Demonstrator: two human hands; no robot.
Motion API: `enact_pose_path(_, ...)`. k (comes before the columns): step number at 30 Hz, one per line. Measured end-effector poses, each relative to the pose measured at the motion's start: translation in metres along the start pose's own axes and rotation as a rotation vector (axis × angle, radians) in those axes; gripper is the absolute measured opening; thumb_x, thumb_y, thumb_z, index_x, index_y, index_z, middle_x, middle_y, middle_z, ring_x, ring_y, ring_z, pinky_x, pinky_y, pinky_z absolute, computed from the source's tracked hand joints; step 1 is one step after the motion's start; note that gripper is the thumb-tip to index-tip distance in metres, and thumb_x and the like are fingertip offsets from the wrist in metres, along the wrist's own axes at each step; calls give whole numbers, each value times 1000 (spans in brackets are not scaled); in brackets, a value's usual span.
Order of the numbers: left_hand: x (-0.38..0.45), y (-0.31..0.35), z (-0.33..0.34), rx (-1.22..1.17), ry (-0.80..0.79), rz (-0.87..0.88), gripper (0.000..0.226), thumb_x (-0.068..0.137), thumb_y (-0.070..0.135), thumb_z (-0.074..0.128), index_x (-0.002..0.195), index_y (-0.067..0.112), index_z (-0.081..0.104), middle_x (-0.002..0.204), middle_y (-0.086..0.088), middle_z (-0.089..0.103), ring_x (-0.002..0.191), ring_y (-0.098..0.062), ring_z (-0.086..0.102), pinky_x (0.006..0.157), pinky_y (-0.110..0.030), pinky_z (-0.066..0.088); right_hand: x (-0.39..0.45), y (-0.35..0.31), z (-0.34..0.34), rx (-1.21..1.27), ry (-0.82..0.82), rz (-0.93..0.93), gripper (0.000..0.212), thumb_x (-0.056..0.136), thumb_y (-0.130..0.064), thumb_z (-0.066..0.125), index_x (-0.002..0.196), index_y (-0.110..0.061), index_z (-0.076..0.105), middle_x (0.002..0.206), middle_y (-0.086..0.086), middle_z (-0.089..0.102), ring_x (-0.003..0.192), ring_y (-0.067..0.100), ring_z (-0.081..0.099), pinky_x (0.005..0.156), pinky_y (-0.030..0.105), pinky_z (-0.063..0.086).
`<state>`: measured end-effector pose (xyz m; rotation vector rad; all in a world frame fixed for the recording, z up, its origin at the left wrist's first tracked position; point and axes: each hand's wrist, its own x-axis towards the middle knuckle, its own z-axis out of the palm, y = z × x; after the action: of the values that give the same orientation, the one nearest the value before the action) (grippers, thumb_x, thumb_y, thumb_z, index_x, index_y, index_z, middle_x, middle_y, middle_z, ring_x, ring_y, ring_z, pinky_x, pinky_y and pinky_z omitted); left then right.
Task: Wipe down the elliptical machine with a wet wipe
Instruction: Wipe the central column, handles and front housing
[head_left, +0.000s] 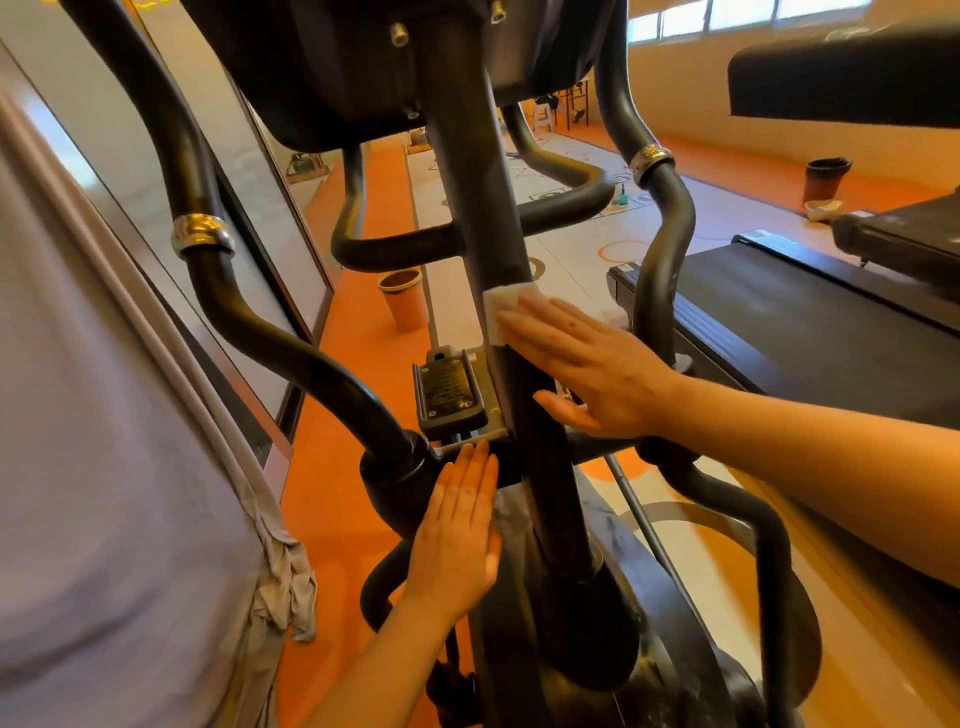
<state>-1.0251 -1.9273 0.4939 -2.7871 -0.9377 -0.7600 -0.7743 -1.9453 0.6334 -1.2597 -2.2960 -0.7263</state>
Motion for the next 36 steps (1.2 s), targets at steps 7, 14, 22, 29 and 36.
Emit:
enact_pose_path(7, -2, 1, -2, 62, -25, 6, 74, 86, 21, 42, 155, 6, 19, 163, -12, 16, 152, -24, 12, 123, -40, 10, -67, -18, 30, 15, -215, -285, 61, 96, -32, 50, 151, -14, 31, 160, 4, 22, 150, 22, 15, 123, 37, 12)
enact_pose_path(14, -1, 1, -2, -13, -27, 5, 82, 83, 13, 59, 155, 7, 21, 163, -11, 18, 152, -23, 10, 124, -38, 8, 26, 12, -15, -232, -74, -196, 54, 102, -35, 31, 149, -10, 36, 157, 10, 30, 148, 24, 18, 122, 39, 9)
enact_pose_path(22, -2, 0, -2, -17, -35, -26, 75, 86, 20, 45, 156, 10, 18, 164, -9, 18, 152, -22, 13, 123, -39, 9, 30, 3, -8, 14, 48, 61, 57, 102, -30, 34, 153, -7, 20, 161, 11, 16, 150, 28, 4, 123, 39, 3)
enact_pose_path(29, -1, 2, -1, -22, -56, -51, 87, 82, 25, 49, 158, 13, 9, 164, -8, 14, 153, -20, 8, 123, -37, 5, -60, -35, 43, 21, -32, 39, 63, 103, -37, 31, 156, -17, 3, 164, -2, -3, 151, 24, -1, 122, 34, -4)
enact_pose_path(36, 1, 6, -3, -55, -60, -67, 90, 85, 17, 64, 157, 13, 11, 164, -6, 15, 153, -19, 9, 123, -37, 7, 8, -19, 15, 193, 122, 235, 61, 103, -32, 35, 154, -7, 13, 163, 12, 6, 151, 26, 0, 123, 40, 1)
